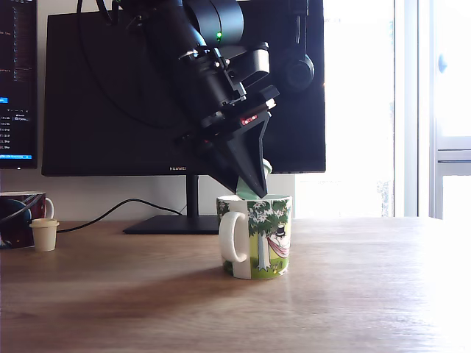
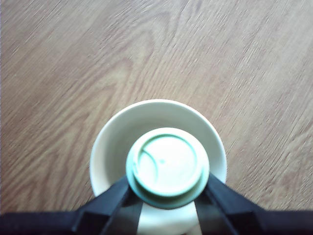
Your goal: Pick up the coffee capsules from the table one by one and drop them inside the nearest coffee cup
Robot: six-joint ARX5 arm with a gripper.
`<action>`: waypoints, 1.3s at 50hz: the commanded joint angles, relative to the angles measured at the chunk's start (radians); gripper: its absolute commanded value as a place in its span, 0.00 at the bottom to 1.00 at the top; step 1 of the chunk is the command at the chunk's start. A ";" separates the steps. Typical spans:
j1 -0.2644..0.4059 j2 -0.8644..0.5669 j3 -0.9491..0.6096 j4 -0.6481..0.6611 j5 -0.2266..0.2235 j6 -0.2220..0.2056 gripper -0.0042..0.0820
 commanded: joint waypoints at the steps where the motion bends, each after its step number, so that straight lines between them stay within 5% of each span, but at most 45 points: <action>1: 0.004 0.005 0.001 -0.013 -0.007 -0.006 0.86; 3: 0.006 0.005 0.004 -0.029 -0.011 -0.004 0.99; 31: 0.006 -0.036 0.006 -0.004 -0.010 0.000 0.92; 37: 0.006 -0.082 0.006 0.003 -0.010 0.003 0.72; 46: 0.011 -0.149 0.006 0.013 -0.010 0.013 0.00; 65: 0.068 -0.231 -0.053 0.105 0.015 -0.007 0.02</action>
